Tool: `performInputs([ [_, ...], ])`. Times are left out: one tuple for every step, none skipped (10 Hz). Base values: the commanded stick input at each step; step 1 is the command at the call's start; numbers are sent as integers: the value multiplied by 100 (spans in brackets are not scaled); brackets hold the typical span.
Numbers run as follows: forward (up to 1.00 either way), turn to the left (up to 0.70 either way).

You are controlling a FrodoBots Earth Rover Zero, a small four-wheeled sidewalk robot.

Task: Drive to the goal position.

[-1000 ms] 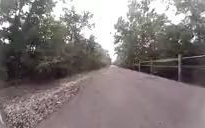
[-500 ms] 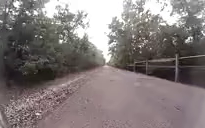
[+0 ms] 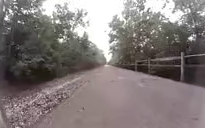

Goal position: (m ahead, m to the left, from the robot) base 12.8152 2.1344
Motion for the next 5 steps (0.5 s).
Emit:
performInputs([
  [70, 0],
  [70, 0],
  [70, 0],
  [70, 0],
  [70, 0],
])
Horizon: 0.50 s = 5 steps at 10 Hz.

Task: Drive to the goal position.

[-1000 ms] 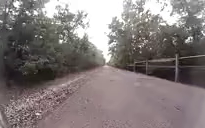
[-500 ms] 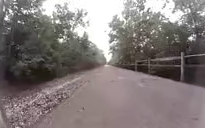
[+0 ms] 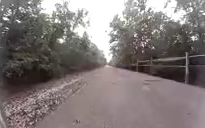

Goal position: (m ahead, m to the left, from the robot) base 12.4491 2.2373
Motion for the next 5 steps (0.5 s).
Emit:
performInputs([
  [70, 0],
  [70, 0],
  [70, 0],
  [70, 0],
  [70, 0],
])
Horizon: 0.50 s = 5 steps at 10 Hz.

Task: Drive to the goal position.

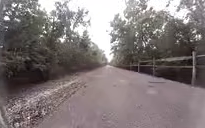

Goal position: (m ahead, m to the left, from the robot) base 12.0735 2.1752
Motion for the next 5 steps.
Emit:
performInputs([
  [70, 0],
  [70, 0],
  [70, 0],
  [70, 0],
  [70, 0],
])
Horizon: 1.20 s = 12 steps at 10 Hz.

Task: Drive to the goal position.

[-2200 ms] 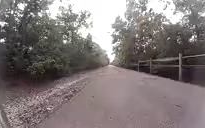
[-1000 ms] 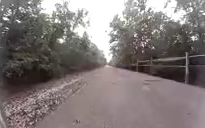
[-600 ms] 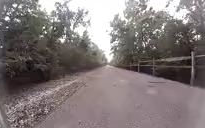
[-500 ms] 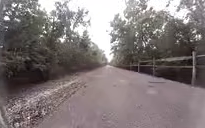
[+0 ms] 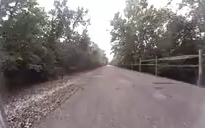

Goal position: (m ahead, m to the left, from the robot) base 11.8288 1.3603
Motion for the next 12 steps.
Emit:
performInputs([
  [70, 0],
  [70, 0],
  [70, 0],
  [70, 0],
  [70, 0],
  [70, 0],
  [70, 0],
  [70, 0],
  [70, 0],
  [70, 0],
  [70, 0],
  [70, 0],
])
